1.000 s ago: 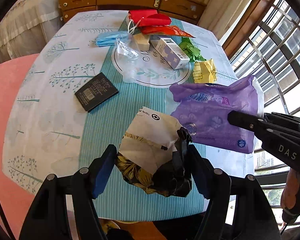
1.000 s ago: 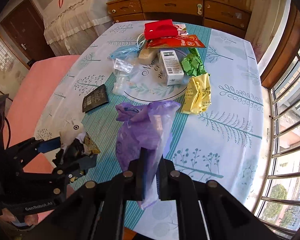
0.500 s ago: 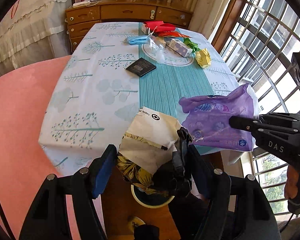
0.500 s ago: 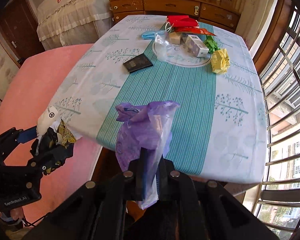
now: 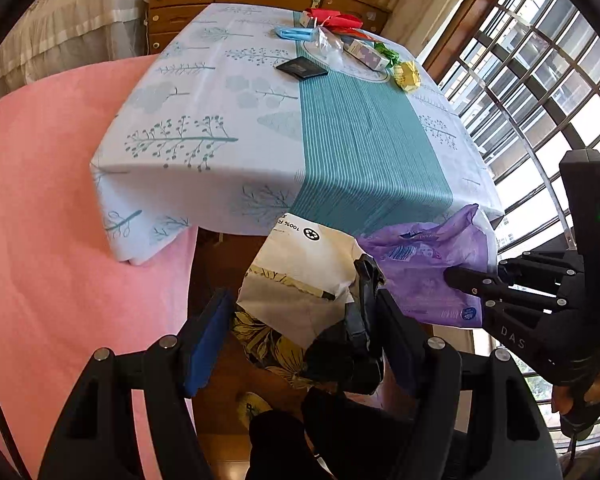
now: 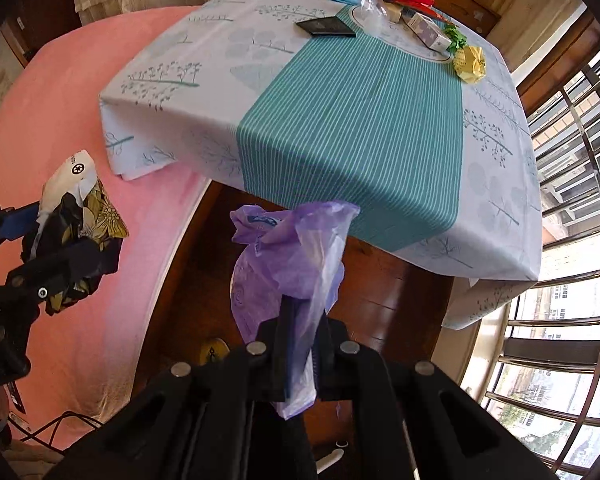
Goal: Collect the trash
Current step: 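Carry the bag and wrapper over the bin and open both grippers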
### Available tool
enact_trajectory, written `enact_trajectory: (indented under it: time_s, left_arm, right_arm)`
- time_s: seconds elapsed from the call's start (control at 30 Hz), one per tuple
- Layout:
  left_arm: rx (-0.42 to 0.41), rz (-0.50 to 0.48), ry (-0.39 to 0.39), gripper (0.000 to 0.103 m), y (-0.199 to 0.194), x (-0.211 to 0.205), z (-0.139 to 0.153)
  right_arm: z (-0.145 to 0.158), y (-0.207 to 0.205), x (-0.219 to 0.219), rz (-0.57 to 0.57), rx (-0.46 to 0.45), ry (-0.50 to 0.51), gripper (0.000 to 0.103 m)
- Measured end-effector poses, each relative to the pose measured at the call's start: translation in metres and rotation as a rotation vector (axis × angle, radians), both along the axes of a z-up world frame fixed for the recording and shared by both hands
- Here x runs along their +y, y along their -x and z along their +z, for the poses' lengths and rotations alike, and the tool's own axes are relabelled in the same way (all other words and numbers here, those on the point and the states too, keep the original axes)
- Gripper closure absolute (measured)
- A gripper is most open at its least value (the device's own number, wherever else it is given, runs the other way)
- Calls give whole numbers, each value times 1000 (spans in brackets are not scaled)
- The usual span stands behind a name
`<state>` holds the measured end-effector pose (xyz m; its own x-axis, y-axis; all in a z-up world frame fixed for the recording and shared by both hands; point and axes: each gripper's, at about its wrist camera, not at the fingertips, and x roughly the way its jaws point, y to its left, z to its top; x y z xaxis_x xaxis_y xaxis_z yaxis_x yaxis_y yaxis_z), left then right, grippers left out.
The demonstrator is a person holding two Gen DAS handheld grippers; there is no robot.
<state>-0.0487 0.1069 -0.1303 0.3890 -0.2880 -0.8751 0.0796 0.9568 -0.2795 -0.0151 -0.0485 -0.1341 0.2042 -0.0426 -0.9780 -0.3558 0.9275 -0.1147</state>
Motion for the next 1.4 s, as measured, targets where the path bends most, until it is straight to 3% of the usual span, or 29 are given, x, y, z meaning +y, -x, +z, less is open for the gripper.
enact_trajectory:
  time_s: [0.37,0.8,1.07,1.17,1.23,1.3,1.33,1.4]
  left_arm:
    - [125,-5,-18,34,1,-26,-94]
    - [271,118,24,33,-38,-38,-261]
    - [304,73,31,31,-62,-70,-340]
    - [344,50,35,27,-67,-79,-367]
    - [375,42,29,24,-69,-82,-381]
    - [387,47,-8,11,-71,-85,-389]
    - [381,45,-16,5,-71,-86,-389]
    - [376,40,-26,4,-69,-88,-387]
  right_arm:
    - [-91,18,-21,-75,115,40,96]
    - [-265,3,-59,-226,206,-24,96]
    - [-352,-19,-78,-310,236,-83,94]
    - [-376,-24,-85,-337,273,-119,84]
    - [-384,-26,-90,-358,281,-140,69]
    - [-387,-25,-93,-376,277,-144,61]
    - [-388,-25,-96,-386,276,-148,61]
    - [-387,-24,-99,-401,281,-155,61]
